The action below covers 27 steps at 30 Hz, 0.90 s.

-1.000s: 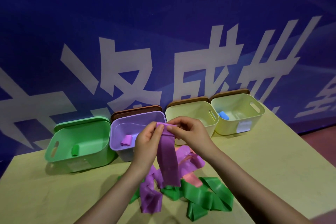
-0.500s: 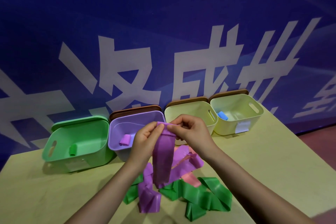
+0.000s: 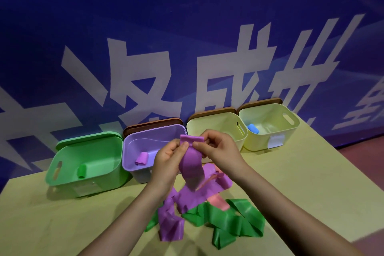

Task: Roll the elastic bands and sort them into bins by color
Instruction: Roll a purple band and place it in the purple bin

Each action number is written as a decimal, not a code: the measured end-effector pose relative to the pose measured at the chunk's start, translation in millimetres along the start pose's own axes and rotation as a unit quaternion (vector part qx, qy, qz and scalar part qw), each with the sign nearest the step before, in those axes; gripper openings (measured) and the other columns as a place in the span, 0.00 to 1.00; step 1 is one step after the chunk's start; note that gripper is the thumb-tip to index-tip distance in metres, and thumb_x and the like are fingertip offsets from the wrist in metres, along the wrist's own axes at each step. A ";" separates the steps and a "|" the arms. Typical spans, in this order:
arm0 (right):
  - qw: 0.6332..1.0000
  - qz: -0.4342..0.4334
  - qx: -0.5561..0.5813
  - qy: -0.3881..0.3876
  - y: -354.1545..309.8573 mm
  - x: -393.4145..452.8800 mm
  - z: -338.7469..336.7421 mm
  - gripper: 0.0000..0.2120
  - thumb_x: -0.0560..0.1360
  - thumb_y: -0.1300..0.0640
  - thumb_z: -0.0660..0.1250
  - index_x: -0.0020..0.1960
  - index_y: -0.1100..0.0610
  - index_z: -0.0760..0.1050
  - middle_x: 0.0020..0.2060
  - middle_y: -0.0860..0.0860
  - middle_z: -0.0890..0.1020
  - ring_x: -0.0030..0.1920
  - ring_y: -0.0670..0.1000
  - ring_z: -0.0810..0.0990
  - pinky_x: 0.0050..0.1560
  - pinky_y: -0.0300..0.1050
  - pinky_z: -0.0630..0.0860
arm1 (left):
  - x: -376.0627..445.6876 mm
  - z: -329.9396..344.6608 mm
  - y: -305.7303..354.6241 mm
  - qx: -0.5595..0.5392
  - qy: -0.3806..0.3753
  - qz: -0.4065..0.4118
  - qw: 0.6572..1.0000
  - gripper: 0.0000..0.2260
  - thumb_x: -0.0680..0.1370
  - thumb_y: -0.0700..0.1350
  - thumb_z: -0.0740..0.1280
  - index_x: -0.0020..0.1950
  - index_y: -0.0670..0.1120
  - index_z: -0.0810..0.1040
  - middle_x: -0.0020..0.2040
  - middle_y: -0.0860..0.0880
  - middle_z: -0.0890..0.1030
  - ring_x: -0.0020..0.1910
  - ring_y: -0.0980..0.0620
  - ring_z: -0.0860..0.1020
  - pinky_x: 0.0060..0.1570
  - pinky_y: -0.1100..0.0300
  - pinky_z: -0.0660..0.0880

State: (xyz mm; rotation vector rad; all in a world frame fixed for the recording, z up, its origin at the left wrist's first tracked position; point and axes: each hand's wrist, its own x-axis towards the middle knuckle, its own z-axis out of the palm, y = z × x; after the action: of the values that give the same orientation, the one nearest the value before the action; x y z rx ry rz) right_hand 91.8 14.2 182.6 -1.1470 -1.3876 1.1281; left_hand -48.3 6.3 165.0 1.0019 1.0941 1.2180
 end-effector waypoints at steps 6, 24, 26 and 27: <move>0.999 -0.015 -0.024 0.027 3.0 -1.1 -3.4 0.12 0.73 0.67 0.70 0.34 0.55 0.75 0.26 0.51 0.73 0.29 0.48 0.71 0.30 0.38 0.69 | 2.8 6.9 -1.0 -0.091 0.003 -0.086 0.992 0.08 0.77 0.41 0.64 0.51 0.39 0.80 0.49 0.35 0.80 0.49 0.40 0.78 0.51 0.49 0.74; 0.872 -0.287 -0.374 -0.130 -6.4 14.1 -38.8 0.10 0.74 0.59 0.67 0.53 0.58 0.82 0.38 0.50 0.79 0.36 0.48 0.76 0.40 0.40 0.73 | 3.5 0.8 8.4 -0.114 -0.054 -0.113 0.986 0.10 0.79 0.38 0.61 0.49 0.37 0.81 0.43 0.41 0.83 0.41 0.49 0.81 0.41 0.61 0.77; 0.887 -0.225 -0.366 -0.169 -10.8 14.4 -45.6 0.14 0.76 0.54 0.64 0.59 0.55 0.81 0.39 0.48 0.79 0.37 0.46 0.76 0.42 0.38 0.72 | 5.7 -0.9 8.4 -0.111 -0.042 -0.117 0.986 0.10 0.79 0.39 0.61 0.51 0.37 0.80 0.44 0.41 0.83 0.42 0.49 0.80 0.40 0.59 0.76; 0.898 -0.190 -0.355 -0.179 -11.6 14.0 -47.7 0.15 0.77 0.52 0.63 0.60 0.55 0.80 0.39 0.48 0.79 0.38 0.45 0.76 0.43 0.37 0.72 | 6.7 -1.8 8.4 -0.107 -0.036 -0.112 0.987 0.09 0.79 0.40 0.61 0.50 0.38 0.80 0.43 0.42 0.83 0.41 0.50 0.80 0.38 0.60 0.77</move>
State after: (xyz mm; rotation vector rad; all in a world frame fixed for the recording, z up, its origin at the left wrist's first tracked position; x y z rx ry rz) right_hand 137.0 29.9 200.2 -1.0989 -2.3173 0.5578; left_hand -51.6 13.8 172.2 0.7328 0.9686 1.0829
